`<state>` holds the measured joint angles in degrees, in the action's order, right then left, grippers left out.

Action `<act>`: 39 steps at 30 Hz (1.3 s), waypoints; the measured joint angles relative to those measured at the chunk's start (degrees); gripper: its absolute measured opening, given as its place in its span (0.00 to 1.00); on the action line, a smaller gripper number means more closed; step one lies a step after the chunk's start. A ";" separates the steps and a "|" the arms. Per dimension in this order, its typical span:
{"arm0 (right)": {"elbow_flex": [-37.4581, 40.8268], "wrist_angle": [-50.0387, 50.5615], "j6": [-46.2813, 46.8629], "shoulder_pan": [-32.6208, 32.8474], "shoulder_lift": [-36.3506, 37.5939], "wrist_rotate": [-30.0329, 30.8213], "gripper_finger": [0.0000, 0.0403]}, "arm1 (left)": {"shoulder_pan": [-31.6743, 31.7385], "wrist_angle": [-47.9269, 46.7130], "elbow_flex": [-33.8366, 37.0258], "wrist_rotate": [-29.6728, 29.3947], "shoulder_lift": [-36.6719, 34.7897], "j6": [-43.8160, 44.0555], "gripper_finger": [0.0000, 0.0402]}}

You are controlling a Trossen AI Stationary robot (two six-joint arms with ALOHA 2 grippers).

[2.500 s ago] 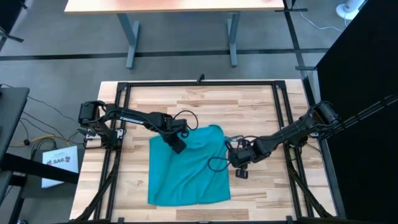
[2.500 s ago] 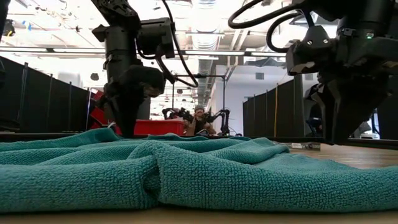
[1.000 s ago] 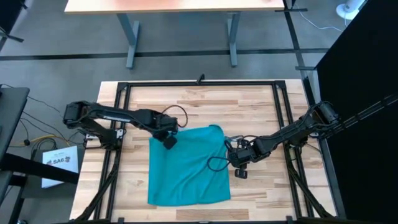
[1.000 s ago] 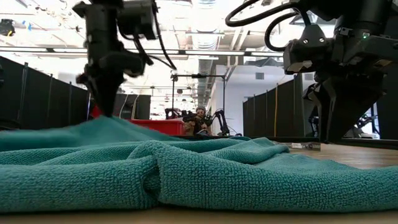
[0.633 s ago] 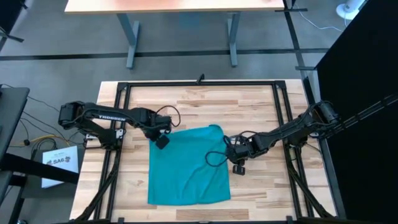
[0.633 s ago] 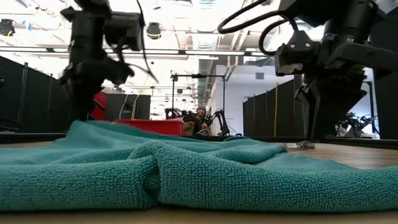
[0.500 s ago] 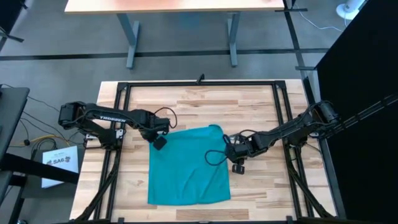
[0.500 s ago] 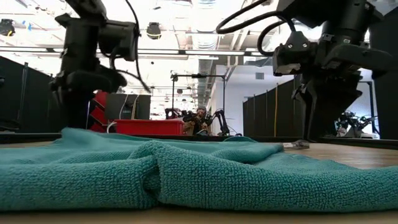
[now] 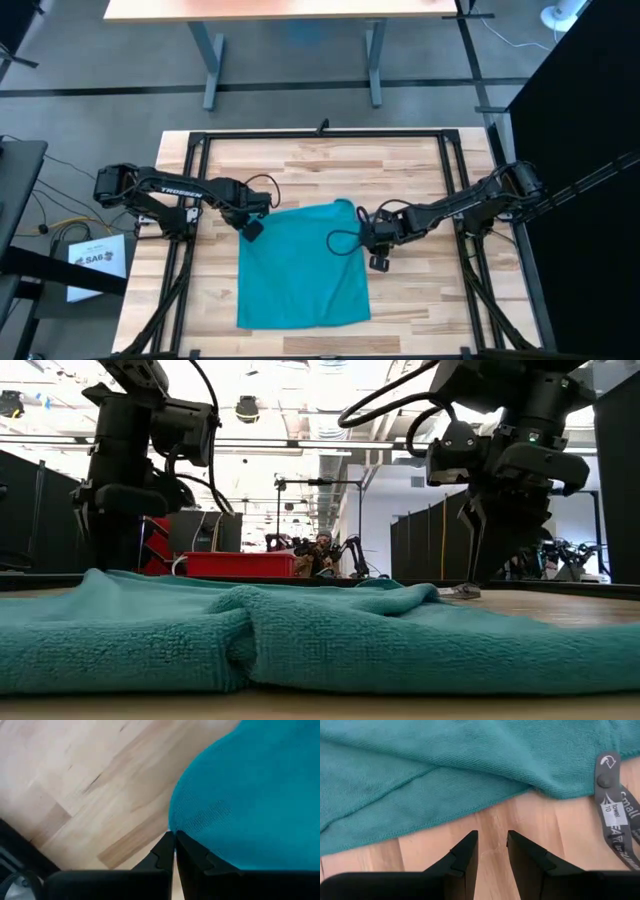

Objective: Roll towel
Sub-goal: Roll the blue towel

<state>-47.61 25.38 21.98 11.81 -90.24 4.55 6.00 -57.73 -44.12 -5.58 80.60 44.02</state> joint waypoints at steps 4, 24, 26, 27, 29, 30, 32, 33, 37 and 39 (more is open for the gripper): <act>0.01 -0.24 -0.48 -1.29 0.00 -0.12 0.23 | -0.20 2.09 -2.38 0.95 -0.02 -0.67 0.00; -5.57 -8.79 -15.24 -23.13 0.05 -14.66 0.23 | 1.57 11.04 -5.29 3.31 -0.04 -26.61 0.26; -6.10 -8.45 -16.53 -23.79 -1.63 -17.19 0.23 | 1.57 12.41 -5.31 3.32 -0.04 -28.95 0.26; -6.65 -8.23 -17.17 -23.91 -2.99 -18.82 0.23 | 1.57 12.52 -5.30 3.35 -0.04 -29.59 0.26; -7.97 -7.50 -18.45 -23.16 -6.06 -20.24 0.23 | 1.65 12.97 -5.31 3.20 -0.04 -30.64 0.26; -8.73 -6.73 -19.09 -22.67 -7.73 -20.28 0.23 | 1.72 12.94 -5.29 3.20 -0.04 -31.05 0.26; -10.36 -5.44 -20.49 -22.06 -10.89 -20.10 0.23 | 1.73 13.26 -5.31 3.20 -0.04 -31.24 0.26; -11.18 -5.05 -21.06 -22.07 -12.29 -19.92 0.23 | 1.73 13.15 -5.31 3.20 -0.04 -31.49 0.26; -13.33 -2.66 -22.87 -22.62 -16.65 -18.64 0.23 | 1.73 12.99 -5.31 3.23 -0.04 -31.47 0.26; -14.18 -1.58 -23.55 -23.00 -17.26 -18.03 0.23 | 1.72 12.58 -5.31 3.23 -0.04 -31.06 0.26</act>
<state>-61.79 23.80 -1.58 -11.19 -107.50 -13.48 7.72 -45.15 -49.43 -2.34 80.55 12.96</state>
